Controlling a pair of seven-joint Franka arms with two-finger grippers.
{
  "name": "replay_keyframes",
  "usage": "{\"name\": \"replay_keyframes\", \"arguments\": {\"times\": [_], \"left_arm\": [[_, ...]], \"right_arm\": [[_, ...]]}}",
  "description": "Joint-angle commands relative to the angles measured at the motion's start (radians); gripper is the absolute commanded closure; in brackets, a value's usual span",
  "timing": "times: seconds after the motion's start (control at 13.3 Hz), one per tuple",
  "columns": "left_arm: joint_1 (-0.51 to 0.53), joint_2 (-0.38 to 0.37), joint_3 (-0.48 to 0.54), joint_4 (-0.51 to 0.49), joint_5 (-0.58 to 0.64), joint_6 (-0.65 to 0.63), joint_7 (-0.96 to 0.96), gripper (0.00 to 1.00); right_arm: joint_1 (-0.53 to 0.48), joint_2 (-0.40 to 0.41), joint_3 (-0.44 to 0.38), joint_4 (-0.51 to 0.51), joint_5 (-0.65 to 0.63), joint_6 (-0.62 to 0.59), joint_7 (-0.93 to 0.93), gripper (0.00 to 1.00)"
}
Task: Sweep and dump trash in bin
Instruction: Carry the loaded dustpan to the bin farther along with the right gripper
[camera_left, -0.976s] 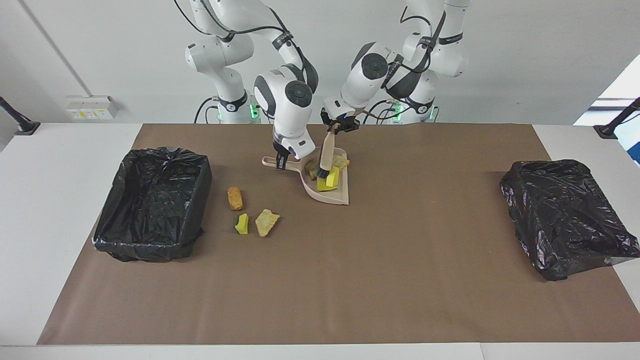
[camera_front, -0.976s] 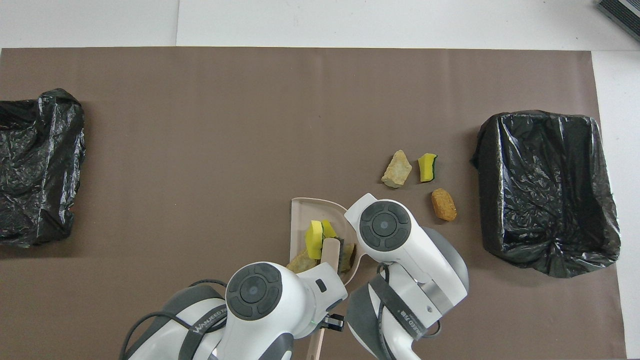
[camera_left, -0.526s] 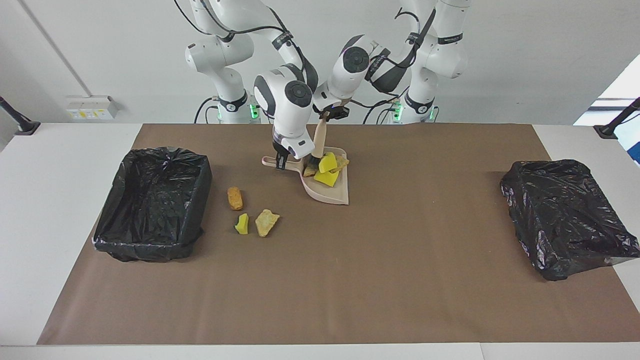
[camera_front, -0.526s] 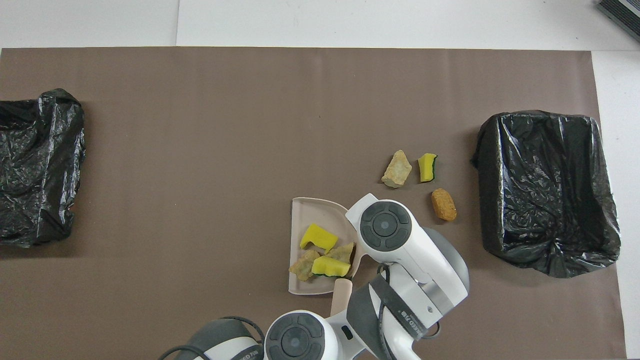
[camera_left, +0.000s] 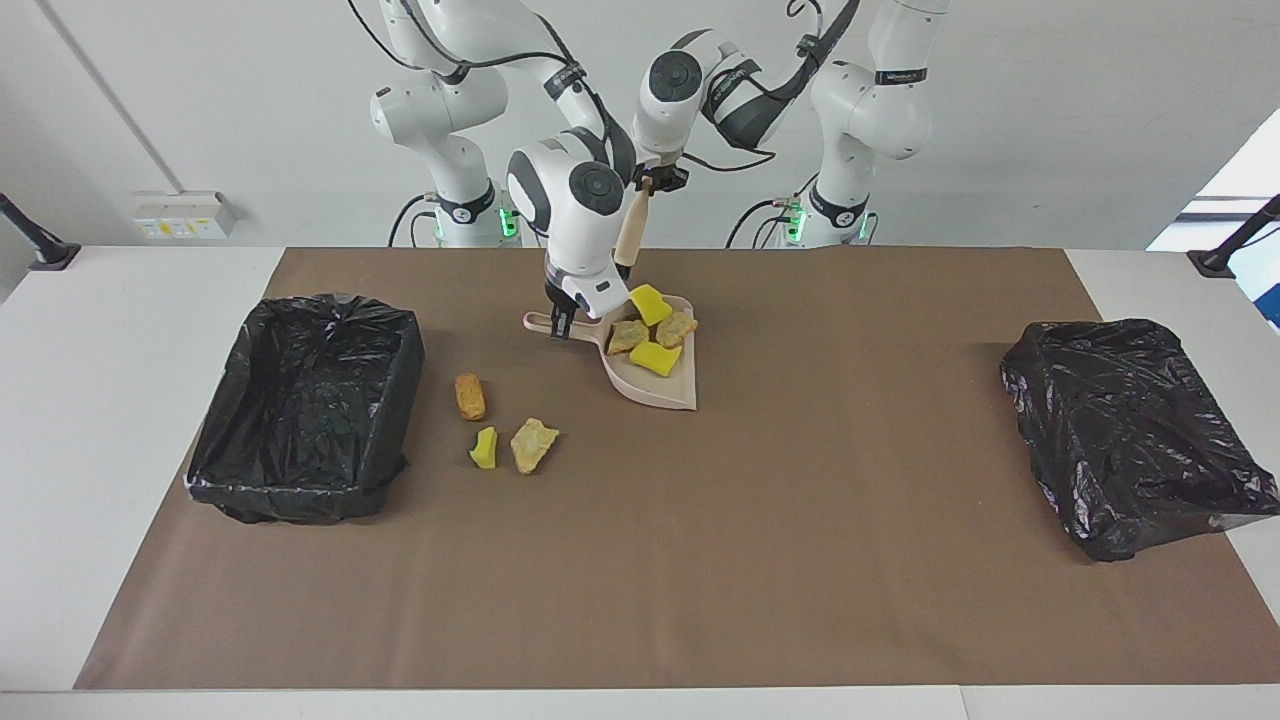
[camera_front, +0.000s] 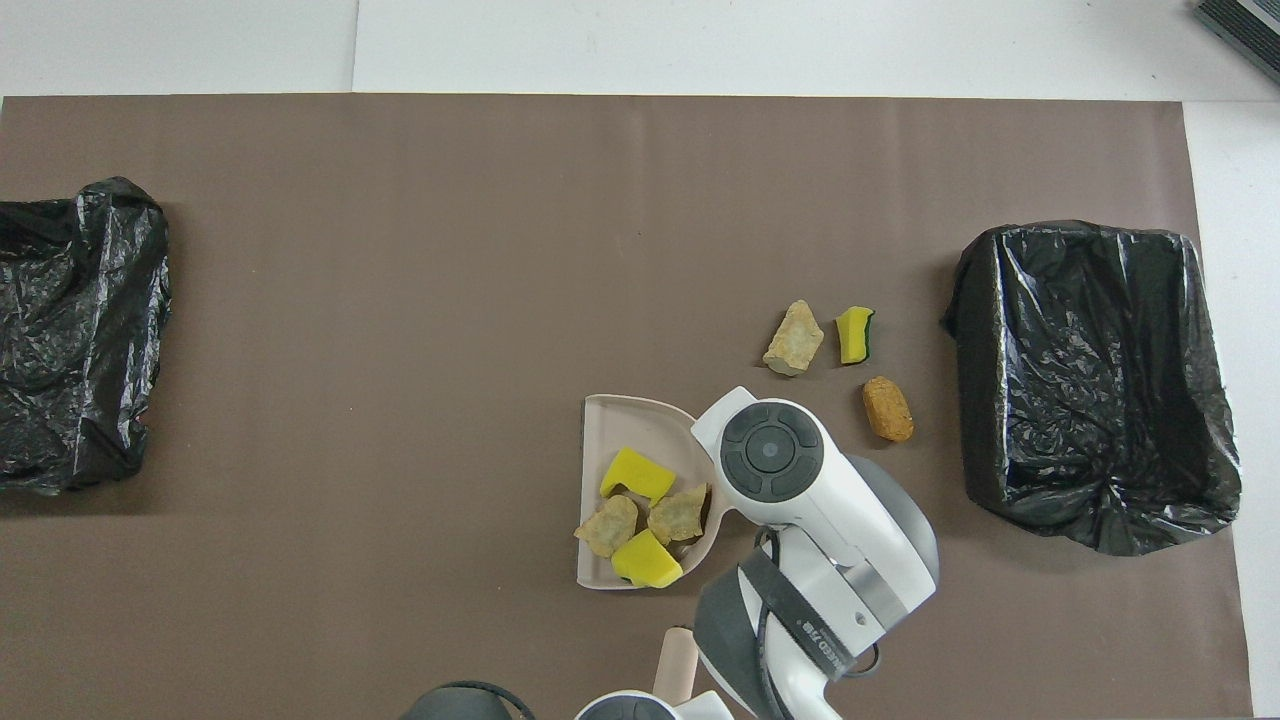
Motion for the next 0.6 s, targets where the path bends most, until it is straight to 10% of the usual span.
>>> {"name": "replay_keyframes", "arguments": {"times": [0.0,0.53], "left_arm": [[0.012,-0.035,0.019,-0.019,0.013,-0.078,-0.061,1.0],[0.098,-0.101,0.01,-0.055,0.194,-0.136,-0.29,1.0]], "right_arm": [[-0.01,-0.004,0.004,-0.003,0.014,-0.018,0.025,1.0],[-0.14,-0.123,-0.005,0.069,0.044,-0.237,-0.011,1.0]]}}
